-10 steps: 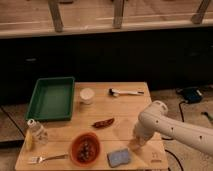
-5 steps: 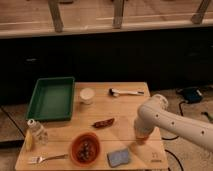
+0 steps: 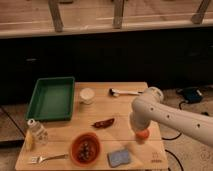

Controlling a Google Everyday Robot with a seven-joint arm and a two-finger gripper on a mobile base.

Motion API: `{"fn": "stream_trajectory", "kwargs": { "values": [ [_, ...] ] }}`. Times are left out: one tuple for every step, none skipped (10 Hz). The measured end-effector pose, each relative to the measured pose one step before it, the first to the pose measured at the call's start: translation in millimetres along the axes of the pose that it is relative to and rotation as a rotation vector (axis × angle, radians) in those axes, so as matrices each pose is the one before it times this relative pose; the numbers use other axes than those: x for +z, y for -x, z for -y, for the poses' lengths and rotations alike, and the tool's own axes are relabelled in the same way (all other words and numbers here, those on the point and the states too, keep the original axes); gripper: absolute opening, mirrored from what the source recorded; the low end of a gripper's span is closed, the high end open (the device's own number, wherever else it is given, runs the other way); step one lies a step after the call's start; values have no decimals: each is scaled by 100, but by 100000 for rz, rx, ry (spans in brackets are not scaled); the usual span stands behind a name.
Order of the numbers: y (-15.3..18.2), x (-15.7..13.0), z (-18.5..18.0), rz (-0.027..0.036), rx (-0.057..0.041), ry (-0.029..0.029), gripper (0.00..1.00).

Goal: Place apple in paper cup

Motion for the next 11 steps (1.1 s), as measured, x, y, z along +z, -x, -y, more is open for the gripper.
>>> {"fn": "stream_trajectory", "kwargs": {
  "values": [
    [-87, -69, -370, 416, 108, -34, 12],
    [100, 198, -261, 313, -157, -213, 11],
    [359, 187, 143, 357, -737, -619, 9],
    [59, 133, -2, 45, -194, -326, 11],
    [-76, 240, -278, 381, -158, -429, 22],
    [107, -2, -47, 356, -70, -409, 31],
    [90, -85, -236, 177, 288, -93, 35],
    [281, -375, 74, 211, 11, -209, 32],
    [308, -498, 360, 122, -264, -440, 27],
    [9, -384, -106, 278, 423, -151, 16],
    [-147, 6, -294, -38, 131, 430, 9]
  ]
}}
